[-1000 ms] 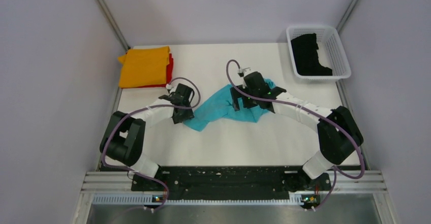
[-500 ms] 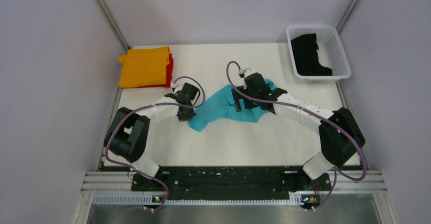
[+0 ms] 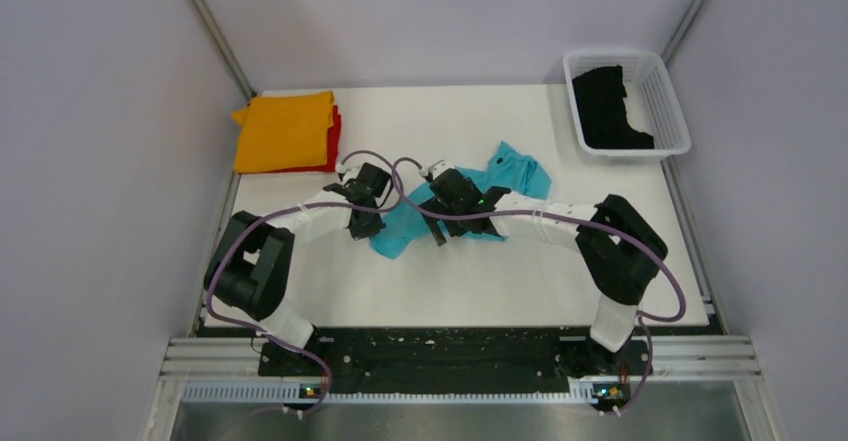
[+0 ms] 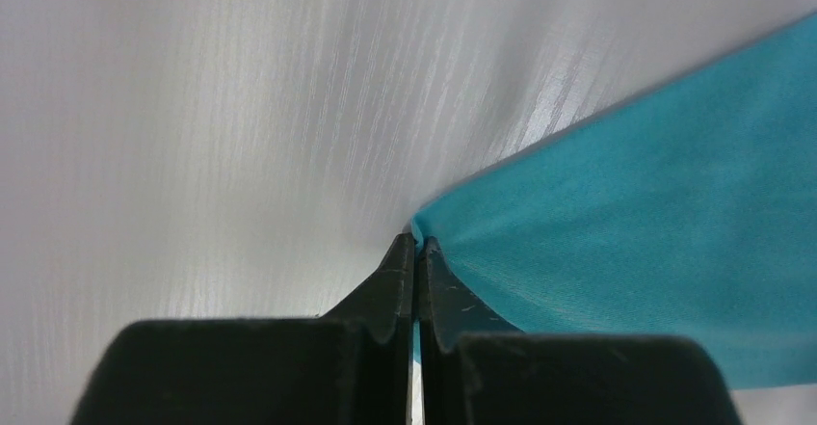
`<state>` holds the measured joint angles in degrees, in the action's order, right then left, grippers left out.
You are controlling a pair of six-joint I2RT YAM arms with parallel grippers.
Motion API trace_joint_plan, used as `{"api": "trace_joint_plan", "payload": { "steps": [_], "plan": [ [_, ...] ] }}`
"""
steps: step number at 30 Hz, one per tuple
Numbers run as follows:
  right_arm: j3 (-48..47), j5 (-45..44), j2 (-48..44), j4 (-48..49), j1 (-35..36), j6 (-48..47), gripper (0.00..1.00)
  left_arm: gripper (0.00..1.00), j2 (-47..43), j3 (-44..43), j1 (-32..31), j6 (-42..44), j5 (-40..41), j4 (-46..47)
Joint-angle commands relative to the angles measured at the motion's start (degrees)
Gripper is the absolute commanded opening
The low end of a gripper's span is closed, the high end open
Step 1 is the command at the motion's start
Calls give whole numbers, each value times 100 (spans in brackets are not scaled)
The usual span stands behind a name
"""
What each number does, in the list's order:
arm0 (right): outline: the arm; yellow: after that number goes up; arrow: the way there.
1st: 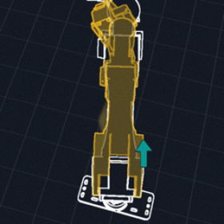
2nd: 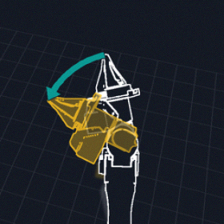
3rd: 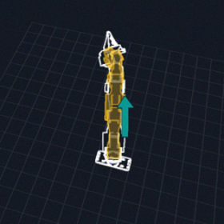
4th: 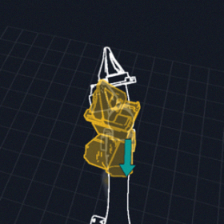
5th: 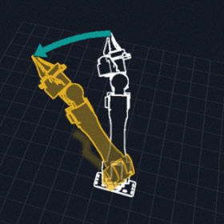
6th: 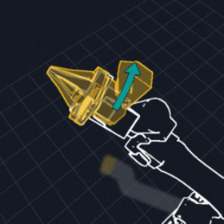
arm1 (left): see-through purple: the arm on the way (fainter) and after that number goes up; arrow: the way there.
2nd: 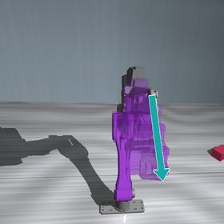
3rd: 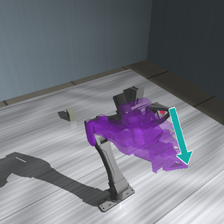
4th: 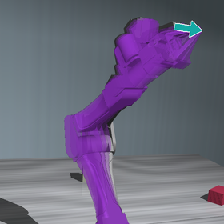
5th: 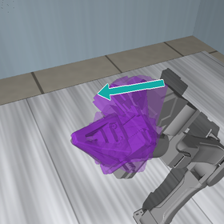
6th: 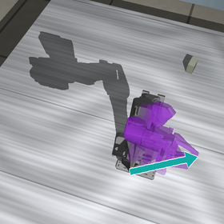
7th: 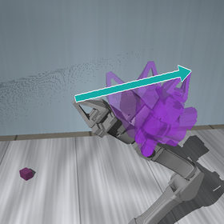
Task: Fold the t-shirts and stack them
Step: Flatten out the tshirt
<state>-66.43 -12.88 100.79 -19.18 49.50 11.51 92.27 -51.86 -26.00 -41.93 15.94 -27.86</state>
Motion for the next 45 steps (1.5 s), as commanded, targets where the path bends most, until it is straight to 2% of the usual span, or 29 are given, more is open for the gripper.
{"api": "trace_joint_plan", "payload": {
  "steps": [1, 7, 11, 19, 24, 27, 29, 34, 41, 45],
  "plan": [
    [-168, -607, 232, 152, 19, 324, 86, 0, -102, 95, -15, -26, -45, -92],
    [-3, -1396, 184, 147, 20, 757, 82, 0, -104, 127, -15, 6, -102, -53],
    [104, -1441, 63, 243, 18, 1008, 79, 0, -89, 149, -11, 21, -129, -16],
    [330, -1193, -204, 303, -48, 1208, 56, 0, -86, 149, -13, 58, -85, -28],
    [522, -990, -470, 438, -177, 1340, 36, 0, -61, 133, -14, 78, -70, -32],
    [623, -816, -559, 471, -276, 1400, 18, 0, -39, 99, -11, 99, -38, -35],
    [696, -779, -624, 471, -353, 1454, 1, 0, -25, 67, -6, 108, 11, -70],
    [832, -1114, -1109, 294, -718, 1421, 0, 0, -127, -106, 69, 171, 376, -220],
    [714, -1905, -2106, 169, -1803, 669, 0, 0, -578, -894, 330, 615, 1118, -248],
    [395, -2322, -2532, 272, -2163, 127, 0, 0, -812, -1452, 462, 1086, 1380, -130]
  ]
}}
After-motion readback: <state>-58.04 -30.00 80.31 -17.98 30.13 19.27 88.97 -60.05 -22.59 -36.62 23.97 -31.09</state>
